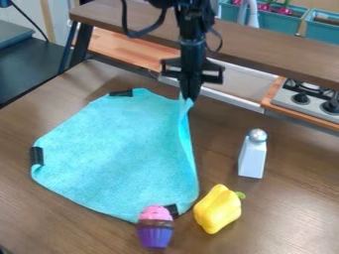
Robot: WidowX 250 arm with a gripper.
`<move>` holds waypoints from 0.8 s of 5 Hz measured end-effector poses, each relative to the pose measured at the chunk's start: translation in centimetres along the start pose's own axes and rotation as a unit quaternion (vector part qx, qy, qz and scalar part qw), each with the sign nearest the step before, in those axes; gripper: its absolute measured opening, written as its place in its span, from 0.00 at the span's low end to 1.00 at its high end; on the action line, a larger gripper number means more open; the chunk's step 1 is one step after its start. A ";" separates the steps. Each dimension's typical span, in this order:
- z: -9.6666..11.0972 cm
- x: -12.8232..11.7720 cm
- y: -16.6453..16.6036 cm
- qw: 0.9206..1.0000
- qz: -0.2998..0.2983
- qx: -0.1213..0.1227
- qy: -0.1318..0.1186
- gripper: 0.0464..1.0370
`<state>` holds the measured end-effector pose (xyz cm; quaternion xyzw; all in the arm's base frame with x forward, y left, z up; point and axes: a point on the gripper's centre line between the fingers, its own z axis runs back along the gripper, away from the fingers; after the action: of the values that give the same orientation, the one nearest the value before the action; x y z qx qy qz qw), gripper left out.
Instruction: Unfold the cloth from left to right
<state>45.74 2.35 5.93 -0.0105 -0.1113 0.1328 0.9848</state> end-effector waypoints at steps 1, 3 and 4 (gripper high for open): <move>-1.0 -0.1 -0.1 1.000 0.010 0.000 -0.015 0.11; -3.2 -1.7 -0.5 0.999 0.041 -0.023 -0.014 0.65; -3.0 -2.0 -0.4 0.998 0.050 -0.035 -0.009 0.92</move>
<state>44.61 1.47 2.55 -0.0495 -0.1241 0.1780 0.9749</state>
